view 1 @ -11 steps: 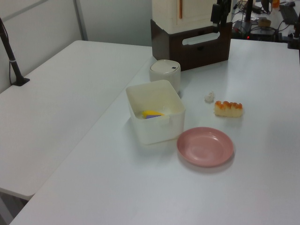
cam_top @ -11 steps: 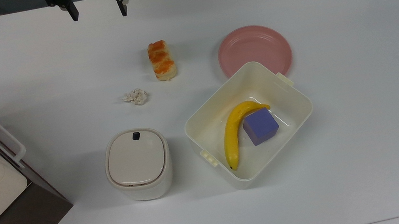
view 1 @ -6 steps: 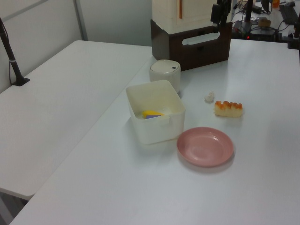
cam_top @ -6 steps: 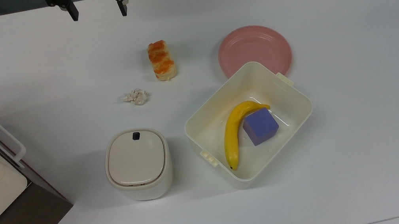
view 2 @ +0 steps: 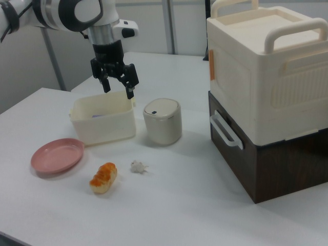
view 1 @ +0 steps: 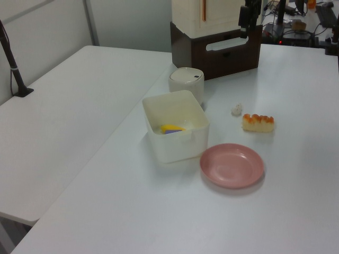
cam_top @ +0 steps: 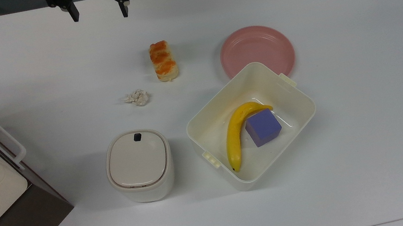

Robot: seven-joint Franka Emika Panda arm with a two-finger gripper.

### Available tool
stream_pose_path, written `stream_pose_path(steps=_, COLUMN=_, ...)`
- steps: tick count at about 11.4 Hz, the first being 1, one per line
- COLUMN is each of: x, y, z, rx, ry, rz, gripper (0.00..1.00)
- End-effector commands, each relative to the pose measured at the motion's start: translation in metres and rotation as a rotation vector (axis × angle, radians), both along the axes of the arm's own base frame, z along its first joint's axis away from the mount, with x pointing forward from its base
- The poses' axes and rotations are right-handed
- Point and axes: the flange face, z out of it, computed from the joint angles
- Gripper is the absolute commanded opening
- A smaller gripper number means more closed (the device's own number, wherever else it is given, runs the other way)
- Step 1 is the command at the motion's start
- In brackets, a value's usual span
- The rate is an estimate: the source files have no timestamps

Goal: Open the trash can

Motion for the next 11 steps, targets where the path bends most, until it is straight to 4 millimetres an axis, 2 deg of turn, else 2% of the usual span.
stream_pose_path(steps=1, x=-0.002, y=0.016, z=-0.008, rx=-0.035, ry=0.015, rz=0.031, gripper=1.00)
stream_pose_path(steps=3, x=-0.002, y=0.016, z=-0.008, rx=-0.035, ry=0.012, rz=0.028, gripper=1.00)
stream_pose_path(steps=4, x=-0.001, y=0.017, z=-0.010, rx=-0.036, ry=0.010, rz=0.028, gripper=0.96)
stream_pose_path(steps=5, x=0.003, y=0.017, z=-0.012, rx=-0.039, ry=0.007, rz=0.037, gripper=0.69)
stream_pose_path(steps=6, x=0.014, y=0.018, z=-0.017, rx=-0.042, ry=-0.043, rz=0.029, gripper=0.27)
stream_pose_path(steps=7, x=0.029, y=0.024, z=-0.020, rx=-0.047, ry=-0.110, rz=0.017, gripper=0.00)
stream_pose_path(steps=9, x=0.055, y=0.034, z=-0.029, rx=-0.072, ry=-0.174, rz=-0.001, gripper=0.00)
stream_pose_path(steps=11, x=0.063, y=0.032, z=-0.037, rx=-0.093, ry=-0.170, rz=0.008, gripper=0.00)
